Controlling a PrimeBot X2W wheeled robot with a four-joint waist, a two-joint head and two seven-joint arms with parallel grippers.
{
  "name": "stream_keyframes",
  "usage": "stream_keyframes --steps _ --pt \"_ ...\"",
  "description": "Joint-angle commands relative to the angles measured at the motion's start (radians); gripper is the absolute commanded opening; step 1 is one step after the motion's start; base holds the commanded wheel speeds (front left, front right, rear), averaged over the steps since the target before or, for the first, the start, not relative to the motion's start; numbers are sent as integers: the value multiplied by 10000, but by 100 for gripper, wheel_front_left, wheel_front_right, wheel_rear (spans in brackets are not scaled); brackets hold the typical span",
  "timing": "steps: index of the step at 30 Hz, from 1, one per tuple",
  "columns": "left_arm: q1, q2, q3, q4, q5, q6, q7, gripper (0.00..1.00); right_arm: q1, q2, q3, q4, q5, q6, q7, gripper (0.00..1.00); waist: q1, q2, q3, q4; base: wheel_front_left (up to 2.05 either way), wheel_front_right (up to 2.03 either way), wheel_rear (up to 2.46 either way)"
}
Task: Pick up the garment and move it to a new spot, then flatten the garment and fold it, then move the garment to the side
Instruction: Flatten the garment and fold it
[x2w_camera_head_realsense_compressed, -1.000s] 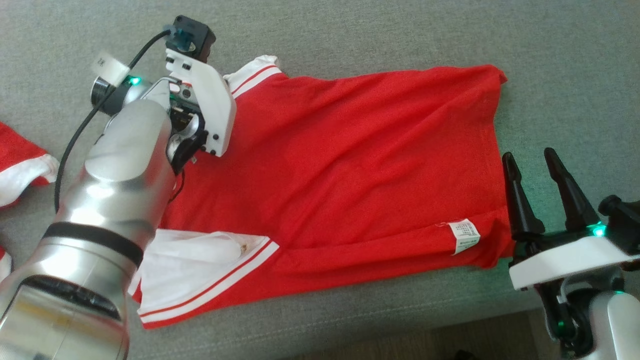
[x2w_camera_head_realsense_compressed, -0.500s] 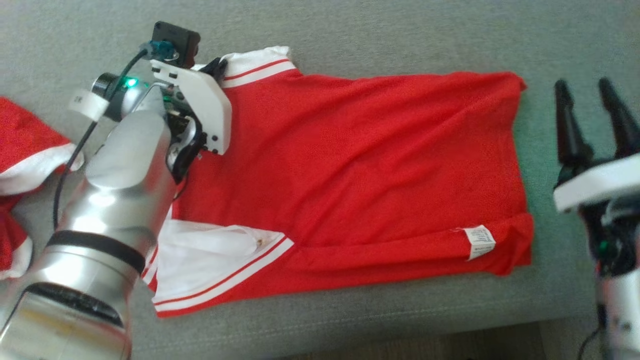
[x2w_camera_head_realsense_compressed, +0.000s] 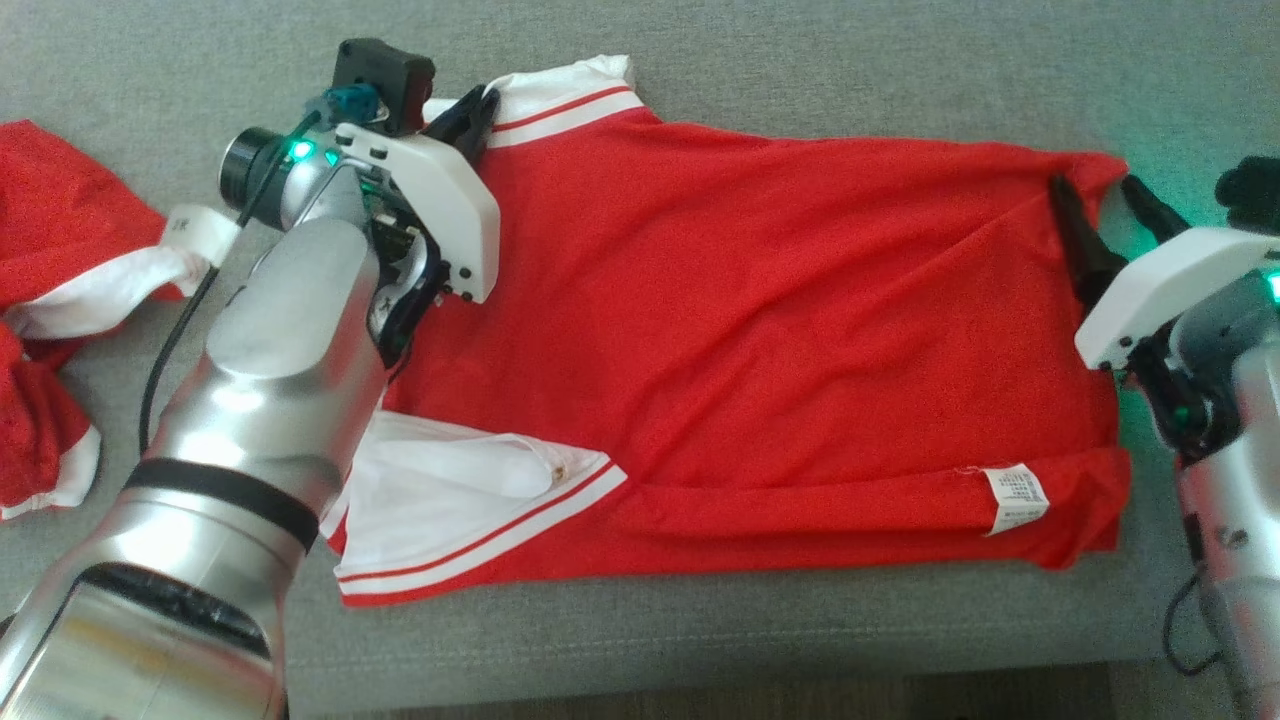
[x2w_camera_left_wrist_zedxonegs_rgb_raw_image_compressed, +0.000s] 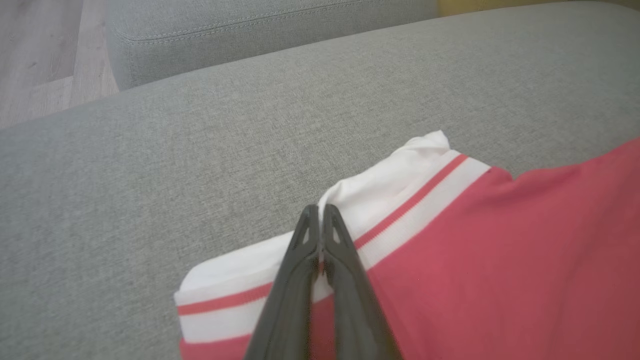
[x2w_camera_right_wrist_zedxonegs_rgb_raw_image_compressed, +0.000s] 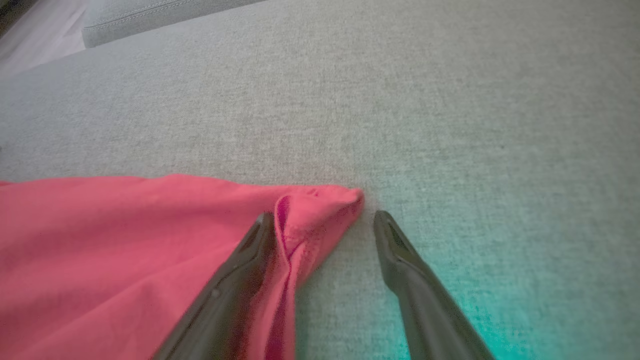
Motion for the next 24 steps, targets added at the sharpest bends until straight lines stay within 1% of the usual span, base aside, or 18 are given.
stream_keyframes --steps 1,4,5,6,7,8,14,20,24 --pt "-260 251 177 -292 -72 8 -163 0 -293 -329 322 -29 156 65 7 100 -1 0 18 29 0 0 0" --pt "-255 264 132 -292 -95 -9 -279 0 -456 -446 605 358 375 65 -8 100 -1 0 45 66 0 0 0" --pt "-257 263 124 -305 -107 -14 -339 0 -516 -482 662 462 433 65 -50 85 -1 0 55 83 0 0 0" --pt "-257 263 124 -305 -107 -14 -339 0 -516 -482 662 462 433 65 -50 85 -1 0 55 83 0 0 0" --pt "-261 271 111 -324 -97 -13 -427 0 -571 -495 698 575 523 65 -69 29 -1 0 57 103 0 0 0" --pt "-262 270 122 -345 -117 -15 -520 0 -642 -540 767 663 551 65 -87 0 -1 0 61 123 0 0 0" --pt "-345 343 221 -640 -108 131 -1357 0 -1283 -858 937 503 672 65 -997 0 -1 0 -28 207 0 0 0" --pt "-206 516 326 -1356 119 516 -1925 0 -1603 -1166 1052 118 768 65 -1889 0 -1 0 -208 315 0 0 0" --pt "309 649 452 -2209 282 773 -2024 0 -1482 -1205 1115 40 827 65 -2046 0 -1 0 -306 366 0 0 0"
